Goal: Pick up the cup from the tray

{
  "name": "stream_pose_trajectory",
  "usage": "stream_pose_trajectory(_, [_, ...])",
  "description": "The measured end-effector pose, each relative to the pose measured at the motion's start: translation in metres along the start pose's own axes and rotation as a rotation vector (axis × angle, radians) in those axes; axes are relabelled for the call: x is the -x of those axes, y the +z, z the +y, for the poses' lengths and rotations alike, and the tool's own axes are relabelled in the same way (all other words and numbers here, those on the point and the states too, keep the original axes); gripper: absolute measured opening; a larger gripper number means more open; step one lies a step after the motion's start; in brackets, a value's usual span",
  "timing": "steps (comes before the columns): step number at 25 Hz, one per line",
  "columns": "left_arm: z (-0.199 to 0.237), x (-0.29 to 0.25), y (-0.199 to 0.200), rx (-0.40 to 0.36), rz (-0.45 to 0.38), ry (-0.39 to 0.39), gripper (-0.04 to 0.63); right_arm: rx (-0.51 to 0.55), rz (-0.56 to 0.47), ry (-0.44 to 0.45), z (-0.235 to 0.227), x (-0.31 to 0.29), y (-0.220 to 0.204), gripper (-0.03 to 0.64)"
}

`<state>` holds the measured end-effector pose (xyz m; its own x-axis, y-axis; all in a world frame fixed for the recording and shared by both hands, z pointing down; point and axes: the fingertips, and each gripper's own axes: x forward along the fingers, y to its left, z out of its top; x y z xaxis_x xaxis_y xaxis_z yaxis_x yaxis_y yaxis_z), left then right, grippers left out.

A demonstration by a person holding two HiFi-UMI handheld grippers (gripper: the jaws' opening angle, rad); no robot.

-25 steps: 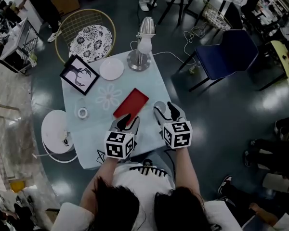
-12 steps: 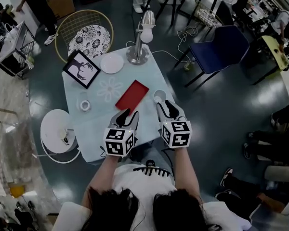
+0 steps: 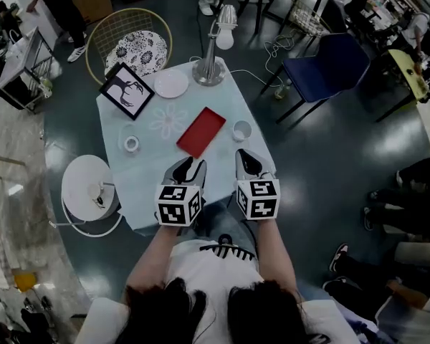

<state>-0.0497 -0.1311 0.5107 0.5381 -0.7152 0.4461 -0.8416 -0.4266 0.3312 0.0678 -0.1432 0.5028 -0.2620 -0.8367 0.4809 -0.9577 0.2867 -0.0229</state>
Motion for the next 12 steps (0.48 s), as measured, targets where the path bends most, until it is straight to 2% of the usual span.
stream_pose_trajectory(12, [-0.005,0.014,0.002,-0.031,-0.025,-0.018,0.245,0.027,-0.009,-0.007,0.016,0.01,-0.001,0.023])
